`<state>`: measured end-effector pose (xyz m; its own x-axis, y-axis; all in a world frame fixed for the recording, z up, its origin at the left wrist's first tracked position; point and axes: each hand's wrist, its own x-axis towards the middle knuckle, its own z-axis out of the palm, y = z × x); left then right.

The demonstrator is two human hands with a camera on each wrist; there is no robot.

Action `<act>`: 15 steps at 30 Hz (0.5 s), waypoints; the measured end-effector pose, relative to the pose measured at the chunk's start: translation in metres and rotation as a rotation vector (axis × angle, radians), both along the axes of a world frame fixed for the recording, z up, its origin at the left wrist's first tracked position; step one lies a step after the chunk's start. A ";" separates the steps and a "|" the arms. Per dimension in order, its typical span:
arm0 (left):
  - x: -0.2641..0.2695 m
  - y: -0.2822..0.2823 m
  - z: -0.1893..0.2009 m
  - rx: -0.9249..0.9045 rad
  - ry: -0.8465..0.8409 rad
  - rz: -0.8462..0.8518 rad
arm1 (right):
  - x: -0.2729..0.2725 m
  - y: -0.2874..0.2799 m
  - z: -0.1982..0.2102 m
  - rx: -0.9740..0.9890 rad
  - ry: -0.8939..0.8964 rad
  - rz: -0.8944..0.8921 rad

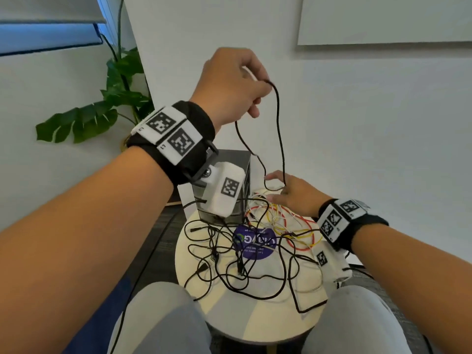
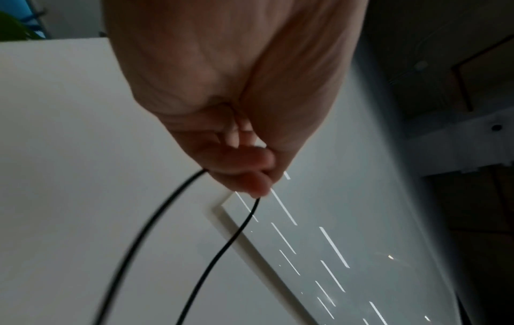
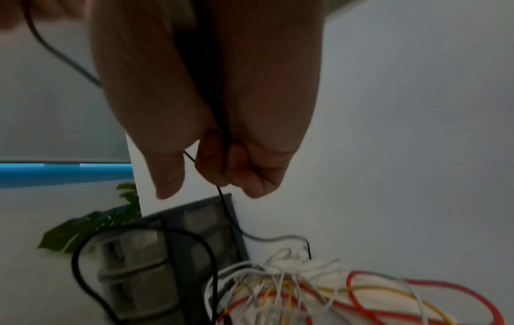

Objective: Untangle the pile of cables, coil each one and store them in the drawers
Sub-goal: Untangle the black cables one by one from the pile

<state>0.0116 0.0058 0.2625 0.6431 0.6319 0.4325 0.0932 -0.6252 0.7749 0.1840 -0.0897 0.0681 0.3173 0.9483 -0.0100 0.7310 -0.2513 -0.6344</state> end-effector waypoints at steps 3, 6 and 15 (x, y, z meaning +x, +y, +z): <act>-0.005 -0.005 0.009 0.021 -0.037 0.007 | -0.005 0.009 -0.008 0.125 -0.022 -0.091; -0.006 -0.008 0.012 -0.057 -0.005 0.006 | -0.002 0.017 -0.004 0.247 0.032 -0.241; -0.005 -0.014 0.028 -0.140 -0.020 -0.056 | 0.003 0.012 -0.008 0.172 0.121 -0.176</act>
<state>0.0068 -0.0085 0.2906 0.6709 0.6507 0.3556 0.0450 -0.5144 0.8564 0.1868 -0.0782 0.0604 0.4841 0.8695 0.0985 0.6017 -0.2490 -0.7589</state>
